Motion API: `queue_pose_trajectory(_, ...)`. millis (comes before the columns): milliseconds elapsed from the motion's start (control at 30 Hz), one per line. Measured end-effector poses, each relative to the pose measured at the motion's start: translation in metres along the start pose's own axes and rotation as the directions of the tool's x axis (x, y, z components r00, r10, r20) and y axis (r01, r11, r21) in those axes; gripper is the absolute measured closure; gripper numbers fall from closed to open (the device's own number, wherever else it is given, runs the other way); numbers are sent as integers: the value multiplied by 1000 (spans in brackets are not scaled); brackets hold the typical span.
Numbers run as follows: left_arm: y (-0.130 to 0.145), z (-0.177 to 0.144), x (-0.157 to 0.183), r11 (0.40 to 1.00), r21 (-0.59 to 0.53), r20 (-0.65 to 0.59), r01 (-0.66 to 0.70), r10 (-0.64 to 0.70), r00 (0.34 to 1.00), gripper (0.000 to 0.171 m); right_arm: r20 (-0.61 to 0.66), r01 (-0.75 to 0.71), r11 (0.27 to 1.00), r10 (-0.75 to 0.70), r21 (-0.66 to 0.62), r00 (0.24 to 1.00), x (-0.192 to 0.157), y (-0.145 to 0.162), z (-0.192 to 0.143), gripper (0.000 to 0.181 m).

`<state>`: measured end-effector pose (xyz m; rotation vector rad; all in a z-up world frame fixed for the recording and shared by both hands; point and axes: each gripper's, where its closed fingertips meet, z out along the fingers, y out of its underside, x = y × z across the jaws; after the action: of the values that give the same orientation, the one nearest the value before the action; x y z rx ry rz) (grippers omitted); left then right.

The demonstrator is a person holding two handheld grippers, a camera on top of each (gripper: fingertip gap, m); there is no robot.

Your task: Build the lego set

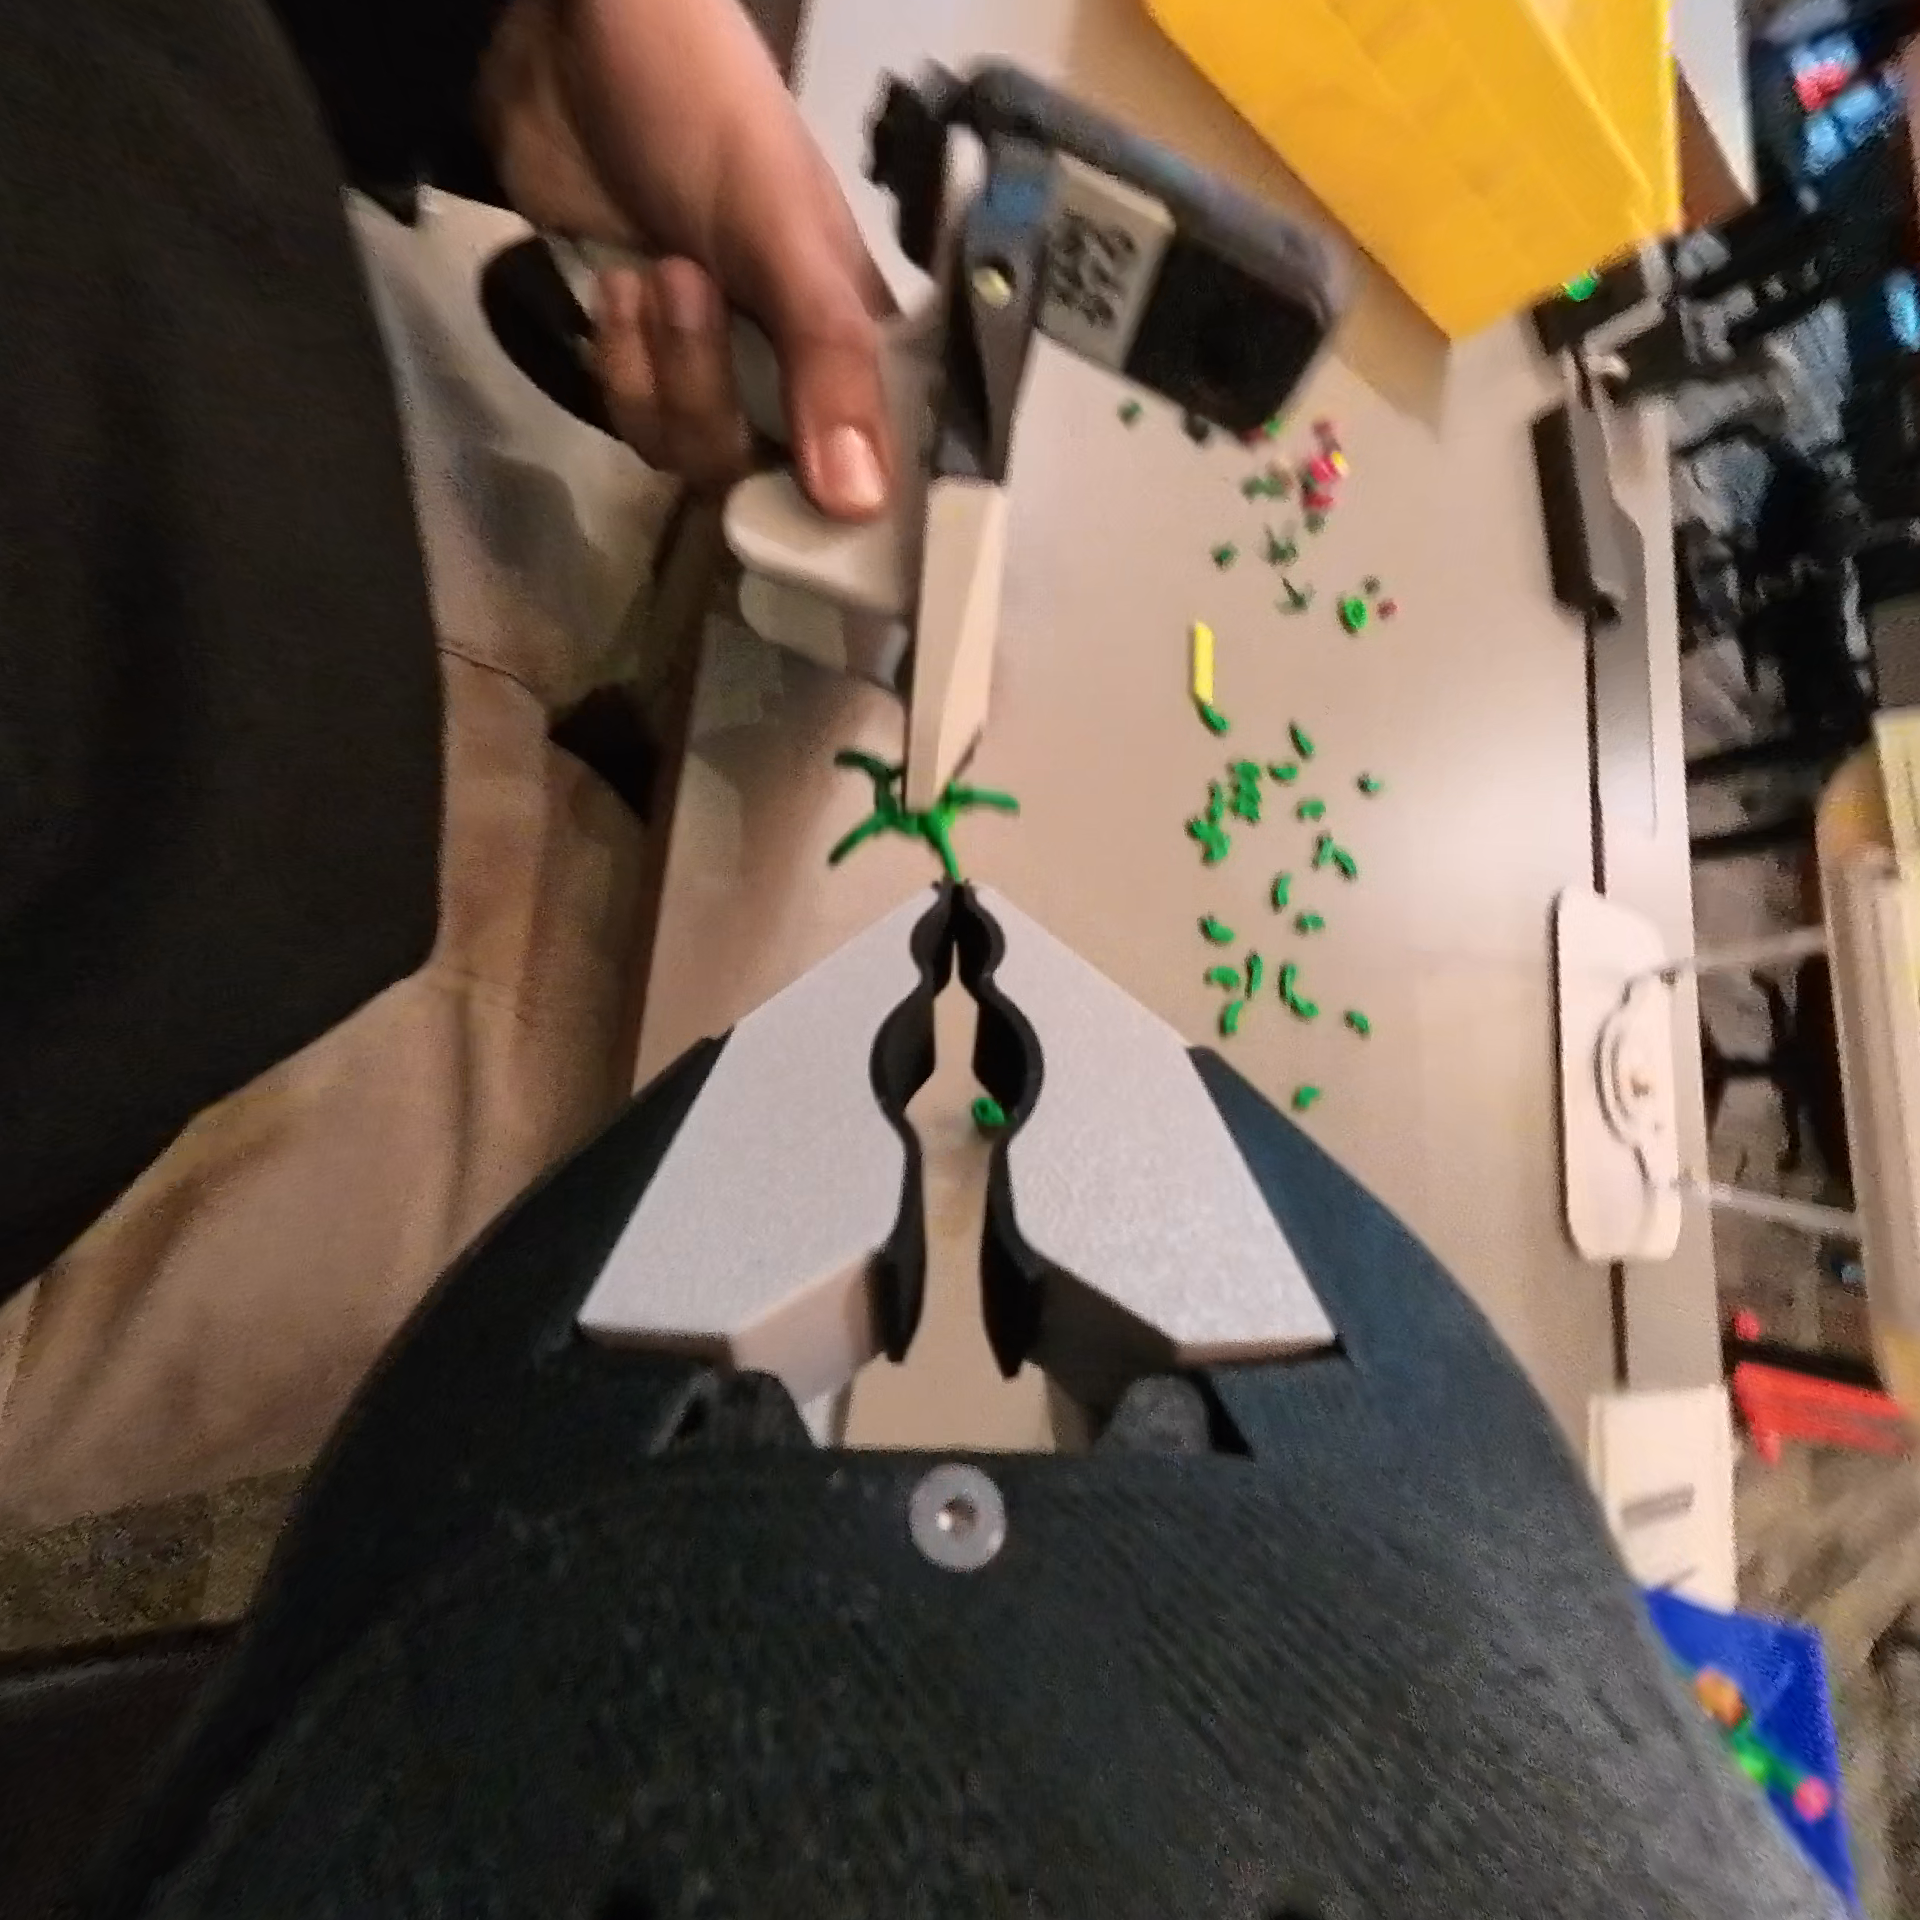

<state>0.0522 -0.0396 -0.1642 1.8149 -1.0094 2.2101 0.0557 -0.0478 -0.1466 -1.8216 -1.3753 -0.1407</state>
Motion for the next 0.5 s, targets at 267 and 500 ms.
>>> queue_pose_trajectory(267,-19,-14,-5,989,84,111,-119,110,988,166,-89,-549,822,565,151,820,0,47,-7,181)
queue_pose_trajectory(500,-19,-10,-3,987,99,79,-128,121,990,165,-354,-701,688,714,190,604,30,110,-52,177)
